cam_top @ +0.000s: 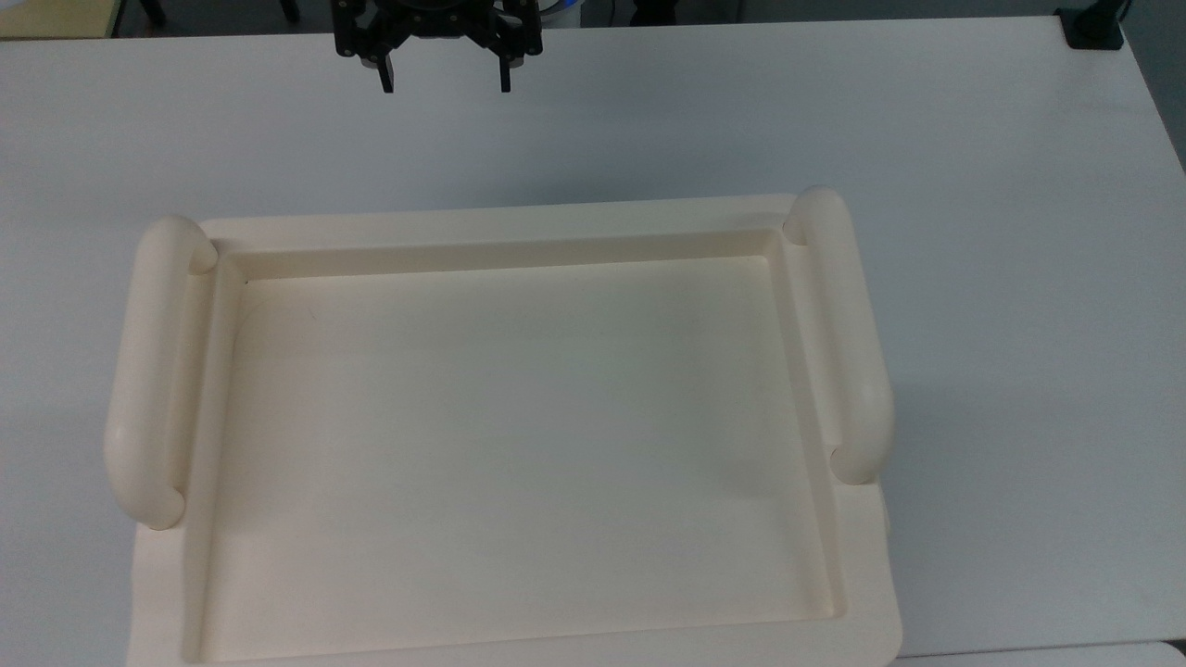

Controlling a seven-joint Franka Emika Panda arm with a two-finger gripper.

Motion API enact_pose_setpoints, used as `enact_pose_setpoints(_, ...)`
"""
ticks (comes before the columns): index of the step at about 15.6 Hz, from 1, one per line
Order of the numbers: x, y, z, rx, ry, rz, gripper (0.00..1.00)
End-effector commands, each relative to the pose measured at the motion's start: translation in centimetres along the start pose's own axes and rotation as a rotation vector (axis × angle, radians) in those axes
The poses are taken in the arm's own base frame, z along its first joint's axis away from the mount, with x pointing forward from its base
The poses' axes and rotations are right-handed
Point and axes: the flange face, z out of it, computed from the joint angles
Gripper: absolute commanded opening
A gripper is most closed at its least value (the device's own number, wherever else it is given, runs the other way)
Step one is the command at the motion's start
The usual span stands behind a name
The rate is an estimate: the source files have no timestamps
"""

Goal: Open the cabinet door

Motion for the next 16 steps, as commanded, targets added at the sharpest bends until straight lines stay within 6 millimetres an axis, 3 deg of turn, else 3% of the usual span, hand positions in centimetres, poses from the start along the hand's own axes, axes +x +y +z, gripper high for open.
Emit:
enact_pose_setpoints(1, -0.5, -0.1, 0.0, -0.010, -0.009, -0.011, 1.00)
enact_pose_setpoints(12, -0.2, -1.0, 0.1, -0.007, -0.006, -0.039, 1.00)
enact_pose_setpoints(16, 1.2, -4.7, -1.0, -0.008, 0.085, -0.094, 1.00)
